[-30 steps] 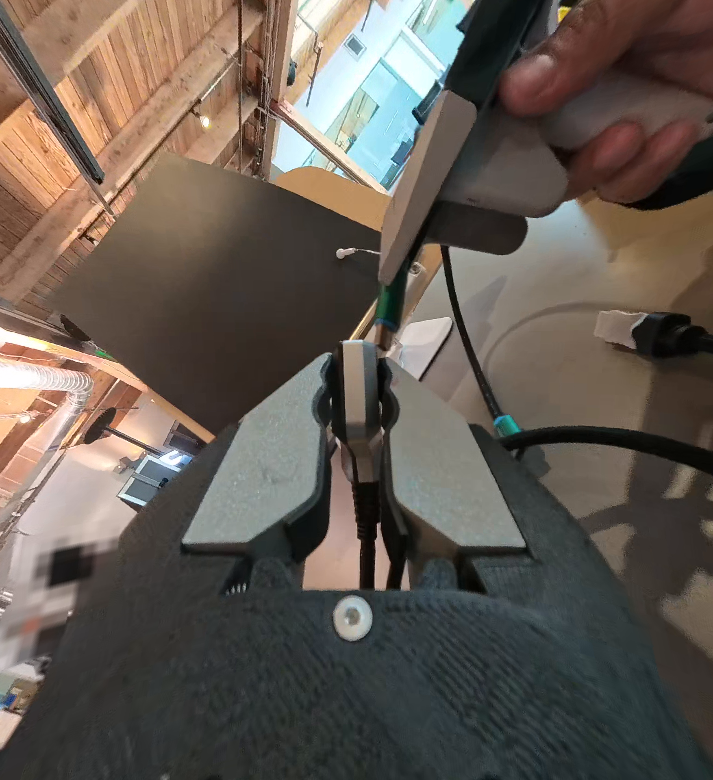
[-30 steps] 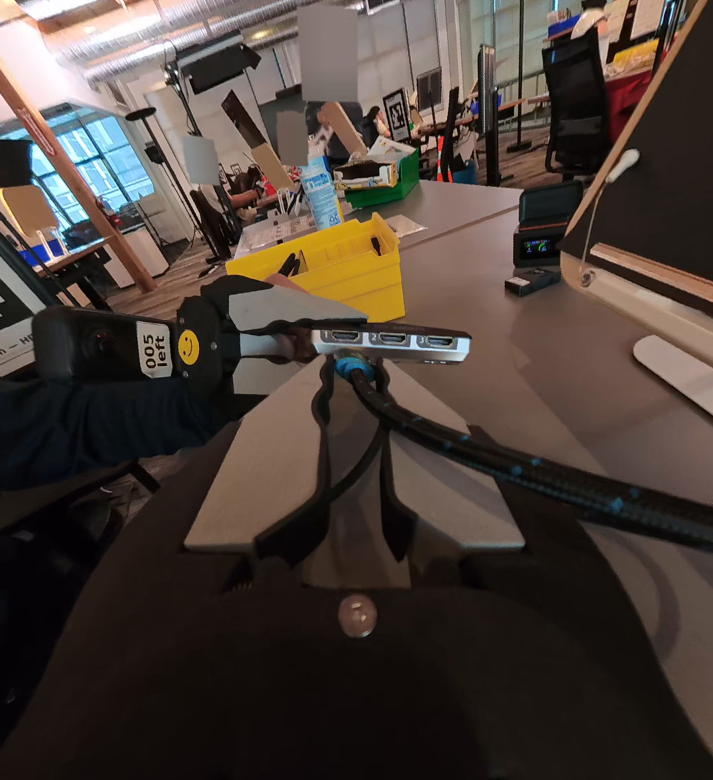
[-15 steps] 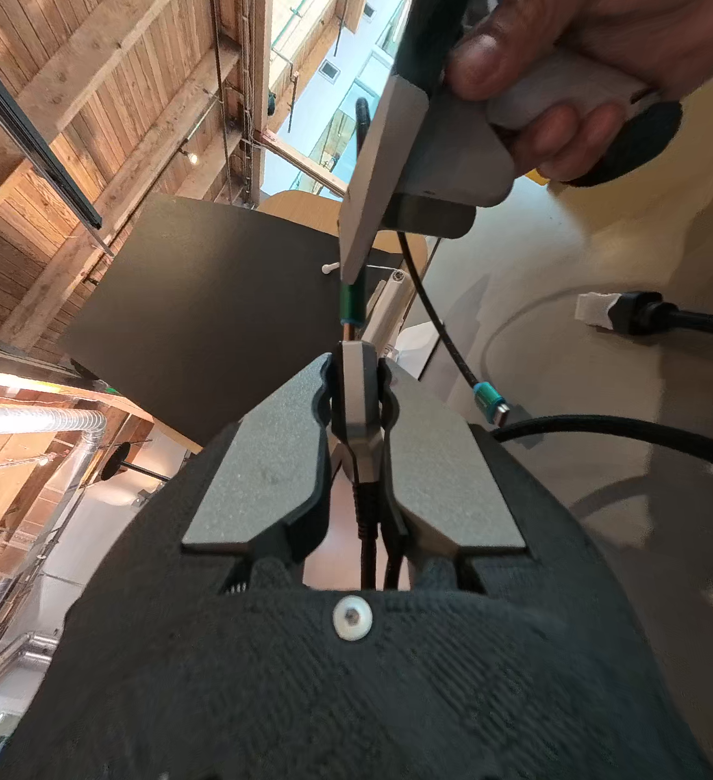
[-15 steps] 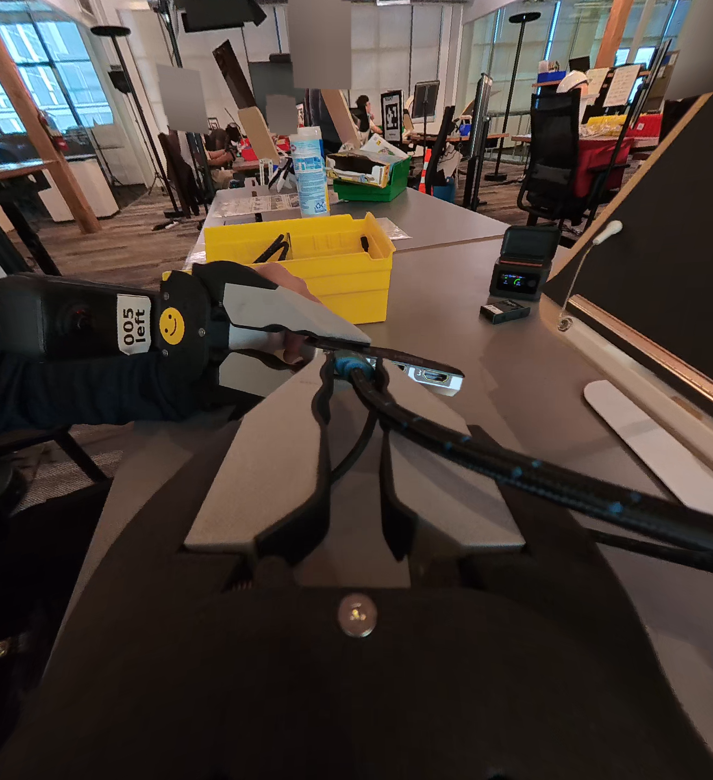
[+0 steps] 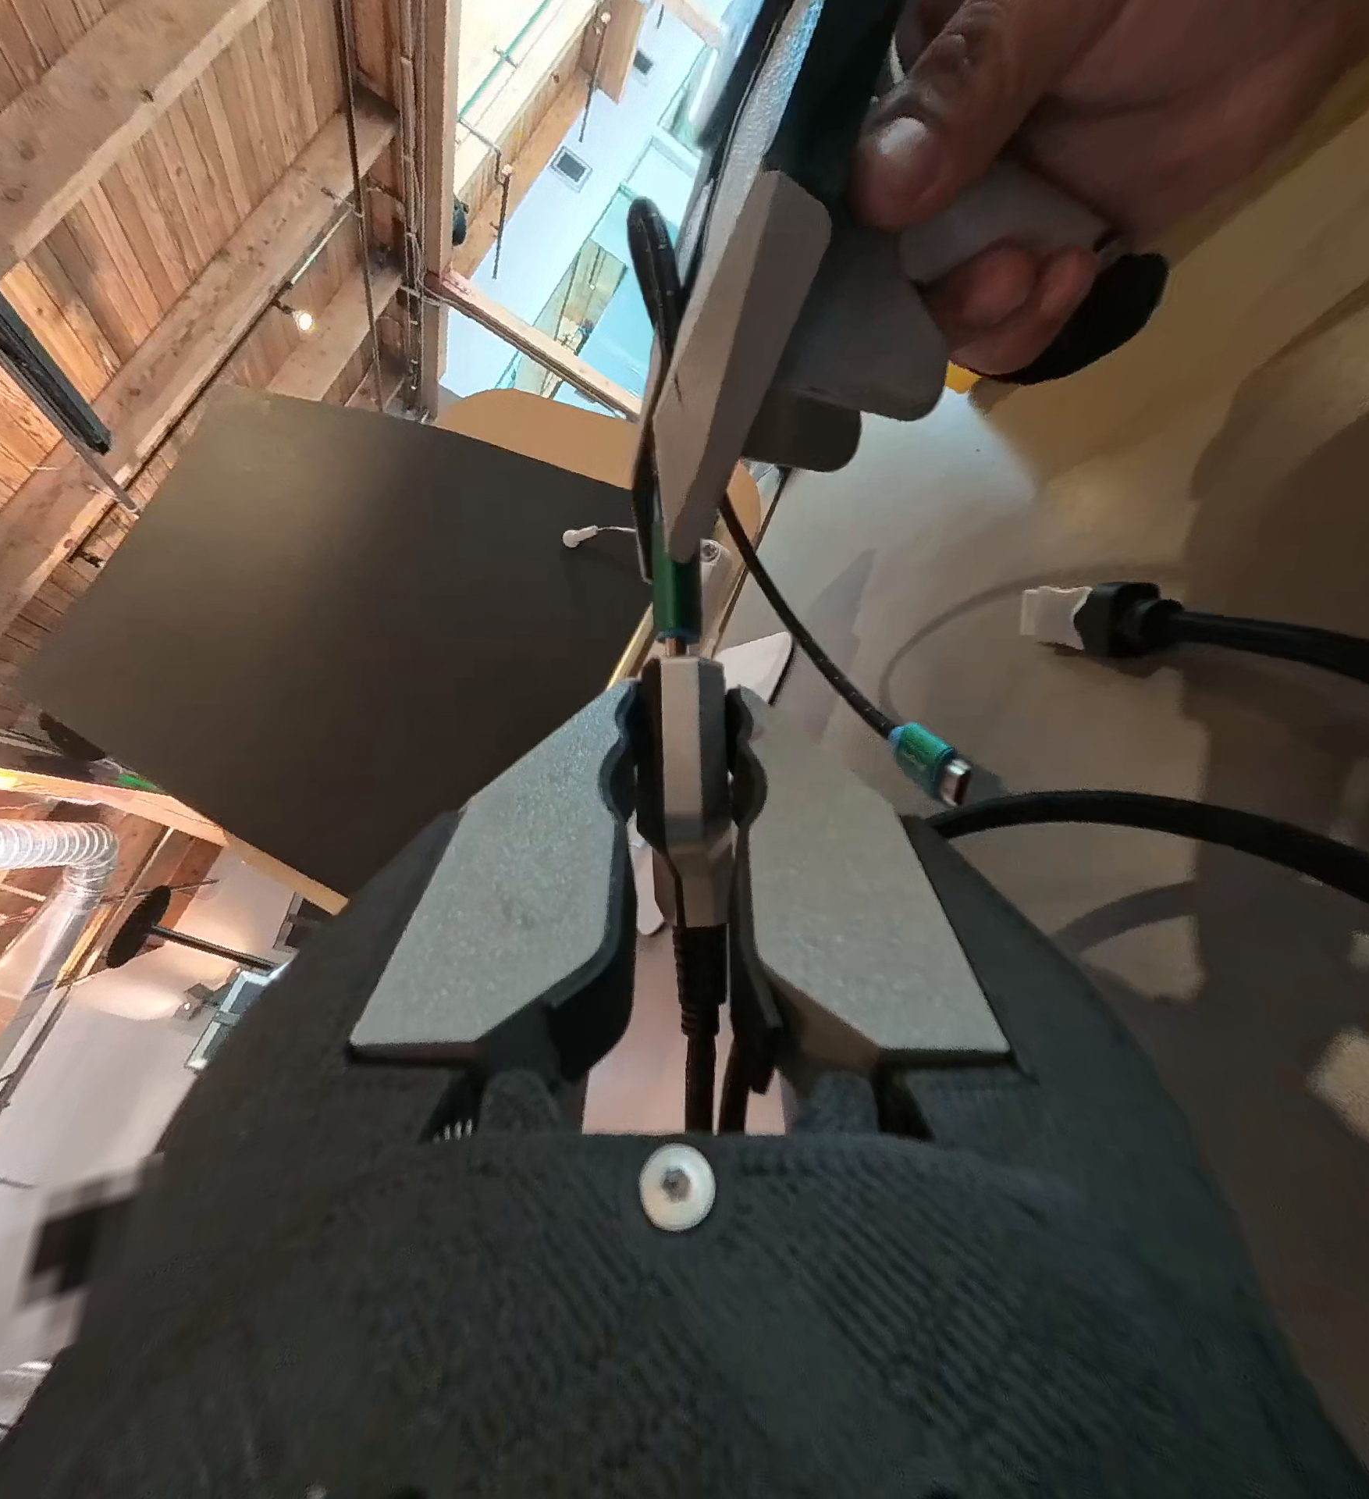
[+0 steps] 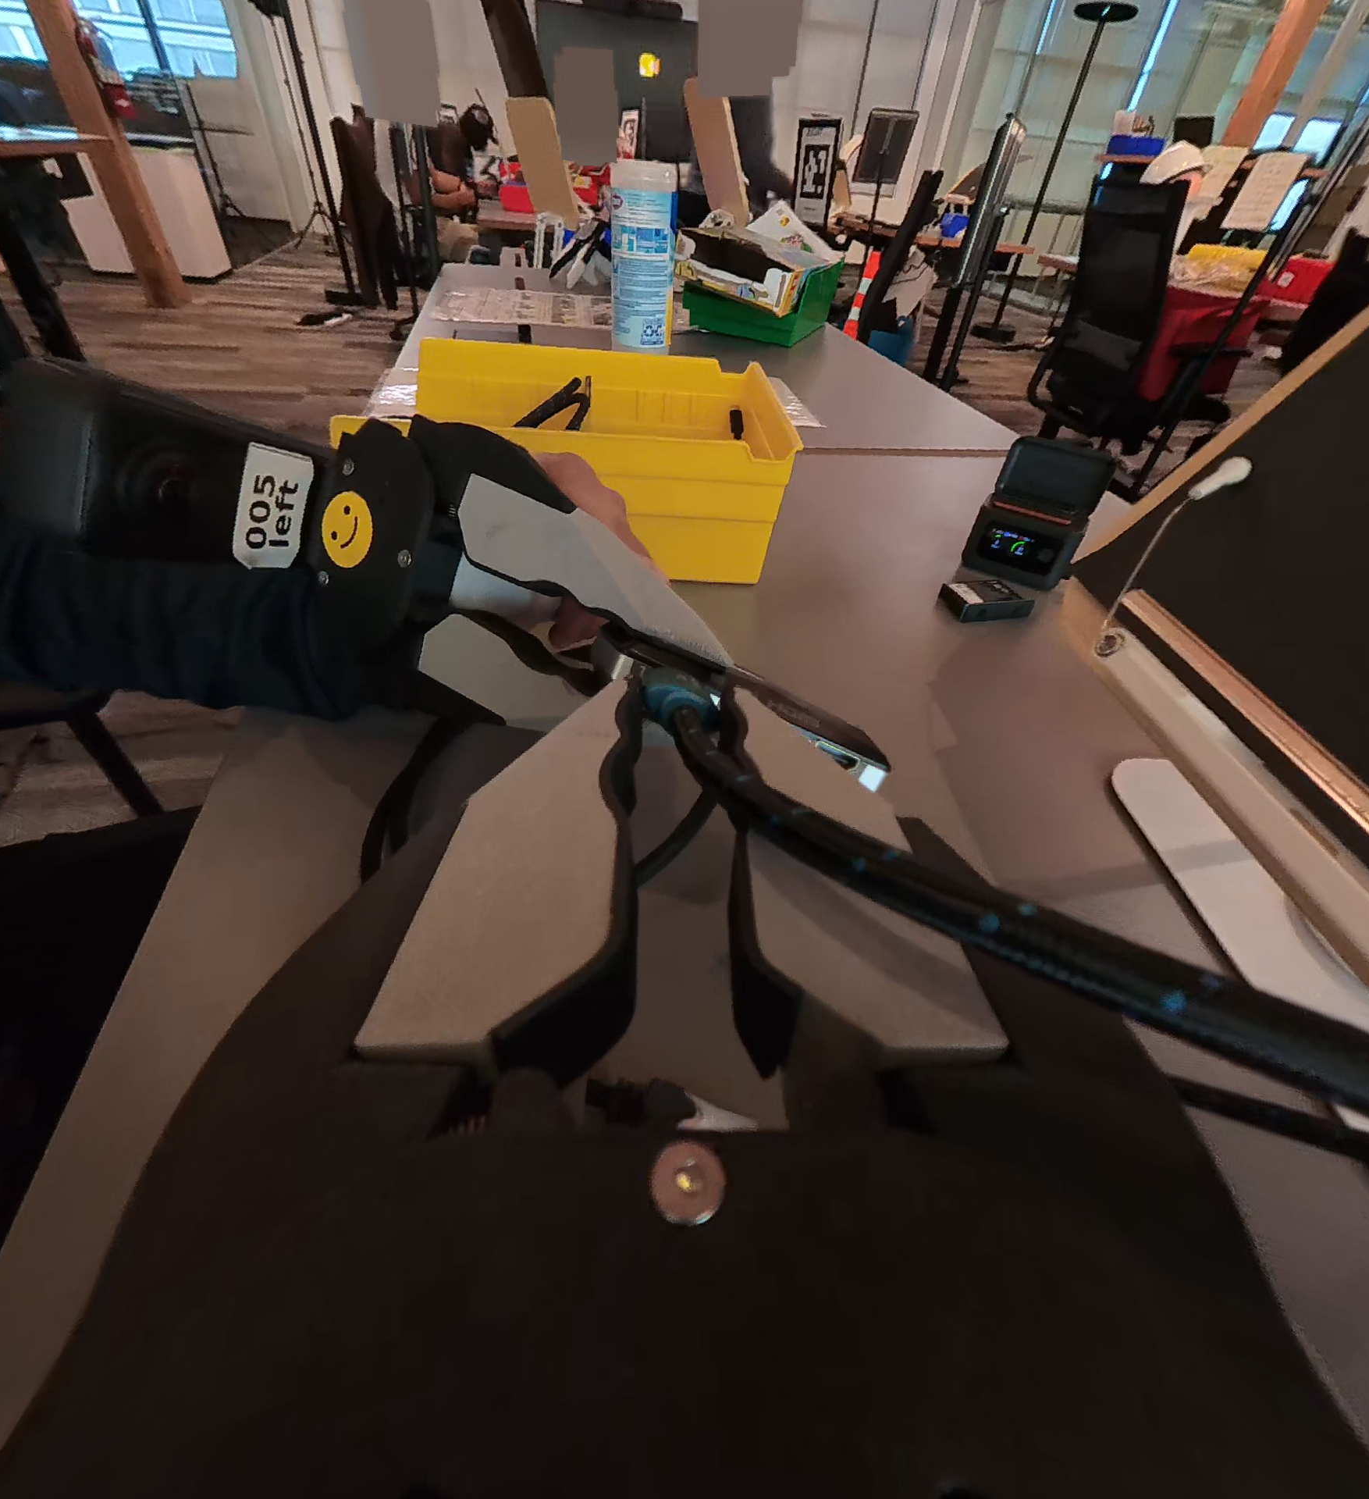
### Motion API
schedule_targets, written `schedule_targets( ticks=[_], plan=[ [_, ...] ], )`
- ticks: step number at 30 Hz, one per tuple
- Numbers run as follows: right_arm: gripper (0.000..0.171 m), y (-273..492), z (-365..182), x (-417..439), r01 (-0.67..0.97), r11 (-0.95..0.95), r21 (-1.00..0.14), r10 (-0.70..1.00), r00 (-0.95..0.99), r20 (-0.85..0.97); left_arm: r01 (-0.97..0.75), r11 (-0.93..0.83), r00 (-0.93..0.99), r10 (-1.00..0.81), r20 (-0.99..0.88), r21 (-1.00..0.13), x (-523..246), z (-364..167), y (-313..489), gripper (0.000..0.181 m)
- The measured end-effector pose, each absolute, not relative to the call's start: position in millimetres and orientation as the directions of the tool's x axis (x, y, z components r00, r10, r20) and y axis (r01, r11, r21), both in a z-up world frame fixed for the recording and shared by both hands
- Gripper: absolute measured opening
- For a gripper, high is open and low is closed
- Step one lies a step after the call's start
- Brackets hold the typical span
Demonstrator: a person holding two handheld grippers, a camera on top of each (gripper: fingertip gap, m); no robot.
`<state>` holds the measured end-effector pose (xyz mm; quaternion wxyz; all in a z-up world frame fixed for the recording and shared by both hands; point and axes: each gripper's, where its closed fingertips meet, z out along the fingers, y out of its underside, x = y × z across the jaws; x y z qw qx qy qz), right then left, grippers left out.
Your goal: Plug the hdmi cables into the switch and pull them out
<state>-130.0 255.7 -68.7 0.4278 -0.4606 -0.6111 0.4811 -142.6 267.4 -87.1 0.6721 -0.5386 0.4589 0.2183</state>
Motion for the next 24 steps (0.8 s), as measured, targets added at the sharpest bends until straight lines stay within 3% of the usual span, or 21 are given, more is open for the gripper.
schedule_targets(
  ticks=[12, 17, 24],
  plan=[
    [0.016, 257, -94, -124, 0.298, 0.097, -0.95, 0.961, -0.275, 0.012, -0.791, 0.241, 0.473, -0.341, -0.812, -0.562, -135, -111, 268, 0.017],
    [0.015, 255, -88, -126, 0.245, 0.111, -0.963, 0.964, -0.264, 0.043, -0.736, 0.227, 0.543, -0.365, -0.756, -0.638, -134, -104, 267, 0.016],
    [0.015, 257, -95, -132, 0.272, 0.137, -0.953, 0.971, -0.228, 0.074, -0.768, 0.202, 0.52, -0.358, -0.776, -0.608, -140, -112, 271, 0.016]
  ],
)
